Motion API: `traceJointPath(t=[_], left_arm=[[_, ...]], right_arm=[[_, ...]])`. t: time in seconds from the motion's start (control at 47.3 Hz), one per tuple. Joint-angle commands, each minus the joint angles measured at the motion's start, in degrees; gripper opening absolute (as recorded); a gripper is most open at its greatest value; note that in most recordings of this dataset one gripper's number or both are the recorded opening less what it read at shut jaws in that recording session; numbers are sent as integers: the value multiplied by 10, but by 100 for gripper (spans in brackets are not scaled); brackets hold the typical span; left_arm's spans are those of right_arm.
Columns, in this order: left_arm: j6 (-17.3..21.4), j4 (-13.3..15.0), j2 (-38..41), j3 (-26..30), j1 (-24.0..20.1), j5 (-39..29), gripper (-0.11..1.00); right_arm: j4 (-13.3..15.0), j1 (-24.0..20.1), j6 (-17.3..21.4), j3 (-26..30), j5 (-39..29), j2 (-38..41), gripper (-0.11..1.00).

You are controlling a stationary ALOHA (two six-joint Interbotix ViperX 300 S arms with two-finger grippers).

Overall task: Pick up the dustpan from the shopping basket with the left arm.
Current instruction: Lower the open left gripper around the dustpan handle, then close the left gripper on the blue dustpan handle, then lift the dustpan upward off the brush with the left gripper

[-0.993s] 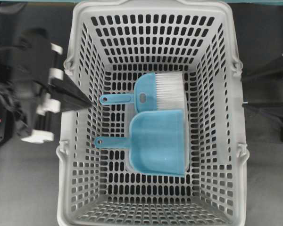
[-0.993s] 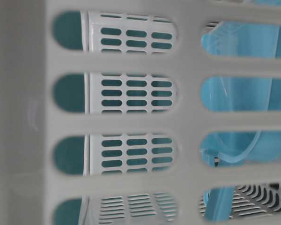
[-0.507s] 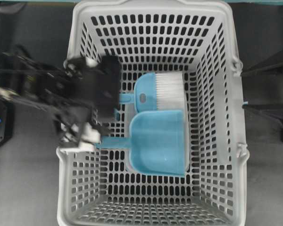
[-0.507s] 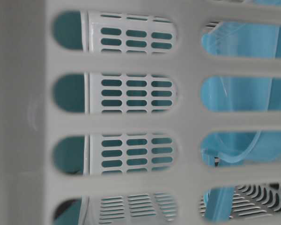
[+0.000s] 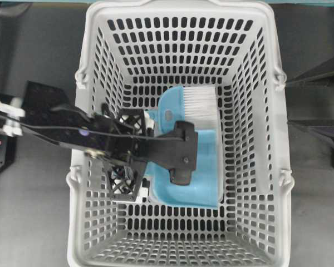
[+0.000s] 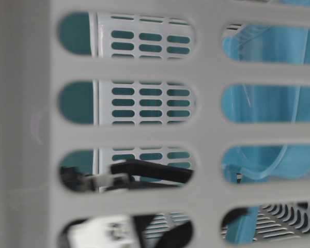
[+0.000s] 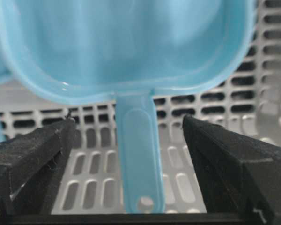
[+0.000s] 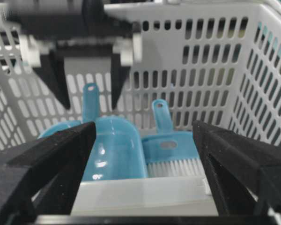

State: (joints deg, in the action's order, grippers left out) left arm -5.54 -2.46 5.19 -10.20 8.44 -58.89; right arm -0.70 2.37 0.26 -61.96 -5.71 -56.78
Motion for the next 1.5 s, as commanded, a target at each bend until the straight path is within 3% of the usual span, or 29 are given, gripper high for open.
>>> traceJointPath(t=[0.0, 0.19, 0.296, 0.401, 0.465, 0.507, 1.014, 1.204, 1.479], left_arm=[[-1, -1, 6, -1, 1, 4, 88], [-4, -1, 14, -13, 3, 4, 87], [-11, -1, 11, -18, 3, 7, 81], [-14, -1, 11, -17, 6, 8, 56], [-15, -1, 8, -14, 7, 8, 34], [-14, -1, 3, -11, 7, 9, 28], [-17, -2, -129, 23, -11, 47, 28], [-8, -2, -186, 11, -23, 105, 28], [-9, -2, -242, -53, -25, 219, 28]], right_arm=[[-2, 1, 1, 10, 4, 3, 79], [-2, 0, 2, 4, 4, 2, 79], [-2, 1, 2, 1, 5, 2, 79], [-2, 1, 2, -2, 5, 2, 79], [-2, 1, 2, -2, 6, 2, 79], [-2, 1, 2, -3, 6, 2, 79], [-2, 0, 16, -15, 7, -20, 79], [-2, 1, 18, -19, 7, -30, 79], [-2, 1, 18, -21, 7, -33, 79]])
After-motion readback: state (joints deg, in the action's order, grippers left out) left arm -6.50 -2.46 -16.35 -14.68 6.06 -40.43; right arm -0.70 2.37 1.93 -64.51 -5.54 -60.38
